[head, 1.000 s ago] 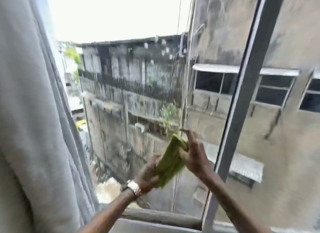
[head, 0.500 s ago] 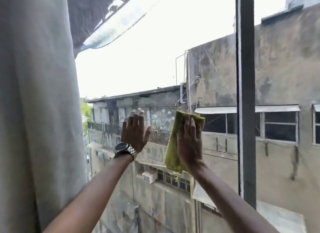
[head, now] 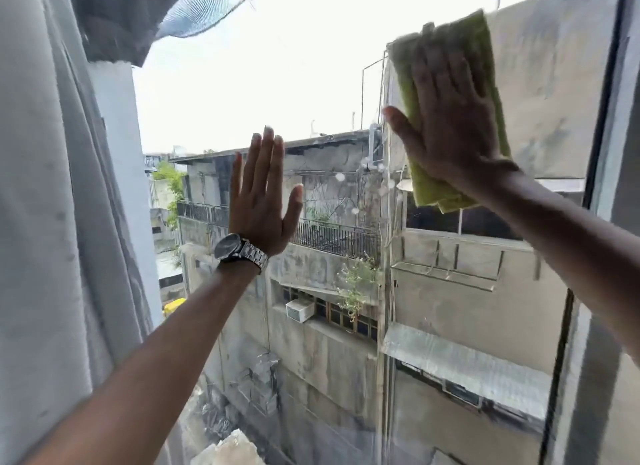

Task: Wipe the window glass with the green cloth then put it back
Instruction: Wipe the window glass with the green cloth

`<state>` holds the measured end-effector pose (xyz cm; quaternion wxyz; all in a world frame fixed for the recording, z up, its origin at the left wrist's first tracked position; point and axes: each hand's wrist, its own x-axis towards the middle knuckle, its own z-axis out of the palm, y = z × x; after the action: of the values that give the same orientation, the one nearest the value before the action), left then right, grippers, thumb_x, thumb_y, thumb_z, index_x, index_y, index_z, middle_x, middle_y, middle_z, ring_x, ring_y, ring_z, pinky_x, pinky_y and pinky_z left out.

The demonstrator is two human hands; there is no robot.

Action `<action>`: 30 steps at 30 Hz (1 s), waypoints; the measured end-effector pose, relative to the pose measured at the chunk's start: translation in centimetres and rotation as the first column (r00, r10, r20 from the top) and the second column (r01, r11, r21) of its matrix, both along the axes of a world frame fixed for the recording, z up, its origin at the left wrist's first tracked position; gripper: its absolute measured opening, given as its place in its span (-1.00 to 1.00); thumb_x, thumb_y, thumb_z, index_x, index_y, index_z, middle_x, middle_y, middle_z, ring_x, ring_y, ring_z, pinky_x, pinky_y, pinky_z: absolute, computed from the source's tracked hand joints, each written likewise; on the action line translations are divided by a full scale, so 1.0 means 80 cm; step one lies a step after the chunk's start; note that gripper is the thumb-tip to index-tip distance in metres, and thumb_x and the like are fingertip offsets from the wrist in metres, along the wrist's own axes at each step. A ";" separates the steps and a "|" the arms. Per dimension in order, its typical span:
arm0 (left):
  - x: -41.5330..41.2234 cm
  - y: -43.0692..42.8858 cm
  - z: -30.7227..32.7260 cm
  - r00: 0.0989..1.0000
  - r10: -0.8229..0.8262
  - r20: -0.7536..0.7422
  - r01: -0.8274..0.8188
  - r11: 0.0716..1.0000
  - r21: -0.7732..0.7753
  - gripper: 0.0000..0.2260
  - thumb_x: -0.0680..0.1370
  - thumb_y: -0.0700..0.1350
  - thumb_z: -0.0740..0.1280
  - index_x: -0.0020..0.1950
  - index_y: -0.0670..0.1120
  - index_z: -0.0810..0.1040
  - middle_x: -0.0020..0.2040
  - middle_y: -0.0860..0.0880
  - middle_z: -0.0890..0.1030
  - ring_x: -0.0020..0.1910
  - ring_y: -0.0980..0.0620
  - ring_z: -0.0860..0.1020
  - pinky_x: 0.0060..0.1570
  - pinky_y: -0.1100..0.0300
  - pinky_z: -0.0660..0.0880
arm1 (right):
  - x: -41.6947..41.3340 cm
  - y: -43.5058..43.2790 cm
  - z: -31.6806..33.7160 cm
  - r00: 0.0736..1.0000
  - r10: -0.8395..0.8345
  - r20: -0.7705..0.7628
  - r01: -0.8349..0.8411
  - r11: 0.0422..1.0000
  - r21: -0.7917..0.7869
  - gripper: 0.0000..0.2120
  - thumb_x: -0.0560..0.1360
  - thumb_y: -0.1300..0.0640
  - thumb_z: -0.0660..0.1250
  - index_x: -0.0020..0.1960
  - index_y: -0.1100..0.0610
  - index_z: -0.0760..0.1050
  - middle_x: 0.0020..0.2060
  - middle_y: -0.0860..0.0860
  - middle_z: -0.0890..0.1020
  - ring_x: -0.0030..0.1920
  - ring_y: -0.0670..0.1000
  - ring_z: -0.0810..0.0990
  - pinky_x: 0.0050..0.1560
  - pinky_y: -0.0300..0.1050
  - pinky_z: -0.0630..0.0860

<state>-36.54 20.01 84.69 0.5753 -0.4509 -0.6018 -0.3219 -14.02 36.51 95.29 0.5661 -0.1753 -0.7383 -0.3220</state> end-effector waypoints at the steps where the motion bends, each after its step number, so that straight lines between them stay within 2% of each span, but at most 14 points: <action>1: 0.000 0.001 -0.001 1.000 0.002 -0.003 -0.002 1.000 0.003 -0.39 0.65 0.07 0.01 0.60 -0.27 0.11 0.63 -0.26 0.16 0.65 -0.17 0.09 0.63 -0.21 0.04 | -0.006 -0.002 0.002 0.999 0.016 -0.033 -0.017 1.000 -0.026 -0.27 0.66 -0.31 -0.10 0.63 0.17 -0.04 0.62 0.19 0.08 0.62 0.20 0.02 0.64 0.18 -0.06; 4: -0.003 0.002 -0.003 1.000 0.012 -0.022 -0.012 1.000 0.016 -0.39 0.65 0.07 0.01 0.60 -0.28 0.12 0.63 -0.27 0.16 0.65 -0.18 0.10 0.62 -0.24 0.06 | -0.024 -0.013 -0.001 0.989 0.062 -0.136 -0.074 0.994 -0.083 -0.26 0.65 -0.31 -0.12 0.62 0.18 0.00 0.62 0.18 0.10 0.63 0.18 0.03 0.64 0.18 -0.03; 6: -0.004 0.002 -0.004 0.999 0.012 -0.031 -0.011 1.000 0.026 -0.39 0.65 0.06 0.01 0.60 -0.28 0.11 0.63 -0.27 0.15 0.65 -0.18 0.09 0.62 -0.24 0.06 | -0.033 -0.024 -0.017 0.988 0.081 -0.132 -0.092 0.993 -0.079 -0.25 0.64 -0.31 -0.09 0.62 0.21 0.03 0.62 0.20 0.12 0.62 0.19 0.05 0.64 0.20 -0.01; 11: -0.003 0.002 -0.006 1.000 0.012 -0.018 -0.012 0.999 0.033 -0.39 0.66 0.08 0.02 0.62 -0.25 0.09 0.64 -0.24 0.13 0.66 -0.14 0.05 0.64 -0.18 0.03 | -0.027 -0.042 -0.130 0.984 0.061 0.169 -0.056 0.998 -0.036 -0.22 0.64 -0.33 -0.01 0.62 0.20 0.00 0.62 0.20 0.07 0.63 0.18 -0.01 0.64 0.20 -0.03; 15: 0.001 -0.002 -0.007 1.000 0.000 -0.002 0.000 1.000 0.020 -0.39 0.66 0.08 0.02 0.62 -0.23 0.08 0.65 -0.23 0.12 0.66 -0.12 0.04 0.64 -0.18 0.03 | -0.017 -0.057 -0.233 0.954 0.065 0.294 -0.048 0.997 -0.065 -0.23 0.62 -0.31 0.09 0.61 0.22 0.09 0.60 0.20 0.16 0.61 0.21 0.09 0.60 0.25 0.13; 18: 0.002 -0.003 -0.007 1.000 0.004 -0.007 -0.004 1.000 0.018 -0.39 0.66 0.09 0.02 0.62 -0.23 0.08 0.65 -0.23 0.12 0.66 -0.06 -0.02 0.65 -0.16 0.01 | -0.011 -0.061 -0.270 0.940 0.069 0.335 -0.039 0.995 -0.097 -0.23 0.61 -0.31 0.12 0.59 0.21 0.15 0.58 0.19 0.23 0.59 0.20 0.18 0.55 0.25 0.25; 24: -0.001 0.000 -0.006 1.000 -0.008 -0.016 0.009 0.999 0.032 -0.42 0.67 0.08 -0.04 0.62 -0.22 0.10 0.65 -0.20 0.13 0.66 -0.04 -0.01 0.65 -0.14 0.01 | -0.013 -0.055 -0.221 0.941 0.036 0.337 -0.038 0.999 -0.001 -0.28 0.63 -0.29 0.11 0.59 0.19 0.18 0.58 0.16 0.24 0.60 0.16 0.18 0.56 0.21 0.26; 30: -0.006 0.000 -0.006 0.998 -0.019 -0.055 0.022 0.997 0.070 -0.47 0.66 -0.03 -0.02 0.60 -0.23 0.16 0.63 -0.22 0.19 0.65 -0.12 0.12 0.64 -0.16 0.07 | -0.067 -0.073 -0.053 0.975 0.014 0.220 -0.024 0.999 0.041 -0.26 0.65 -0.30 -0.08 0.61 0.22 0.08 0.60 0.20 0.18 0.61 0.20 0.12 0.62 0.19 0.12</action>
<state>-37.03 20.03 84.19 0.6036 -0.4449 -0.5695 -0.3366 -19.34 30.66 91.04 0.4878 -0.1189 -0.7908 -0.3501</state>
